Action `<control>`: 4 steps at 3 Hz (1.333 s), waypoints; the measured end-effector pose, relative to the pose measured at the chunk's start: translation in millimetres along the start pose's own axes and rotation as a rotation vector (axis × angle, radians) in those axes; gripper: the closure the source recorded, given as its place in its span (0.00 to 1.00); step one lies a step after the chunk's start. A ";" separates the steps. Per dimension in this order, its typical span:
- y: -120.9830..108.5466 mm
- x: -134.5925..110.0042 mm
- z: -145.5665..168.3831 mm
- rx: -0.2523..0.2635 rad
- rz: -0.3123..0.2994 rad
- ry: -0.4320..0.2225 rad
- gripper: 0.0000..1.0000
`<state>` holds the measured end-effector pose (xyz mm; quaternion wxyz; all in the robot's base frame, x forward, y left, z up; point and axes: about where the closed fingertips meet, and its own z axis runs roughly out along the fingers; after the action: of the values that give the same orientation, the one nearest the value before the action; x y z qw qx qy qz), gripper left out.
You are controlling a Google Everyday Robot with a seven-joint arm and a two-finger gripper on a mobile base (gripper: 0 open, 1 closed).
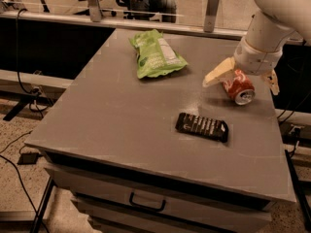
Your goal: Place coke can upright
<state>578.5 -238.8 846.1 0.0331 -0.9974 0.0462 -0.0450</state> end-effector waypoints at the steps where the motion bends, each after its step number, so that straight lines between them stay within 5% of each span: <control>1: 3.3 6.8 5.0 -0.006 -0.020 0.000 0.02; 3: 6.1 13.8 3.2 -0.026 -0.054 0.026 0.56; 4: -5.6 12.8 -11.2 0.027 -0.064 0.023 0.79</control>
Offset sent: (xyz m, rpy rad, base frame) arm 0.0170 -0.0136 0.0009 -0.0431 -0.0053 0.0562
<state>590.7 -235.1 858.7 0.0448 -0.9972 0.0142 -0.0579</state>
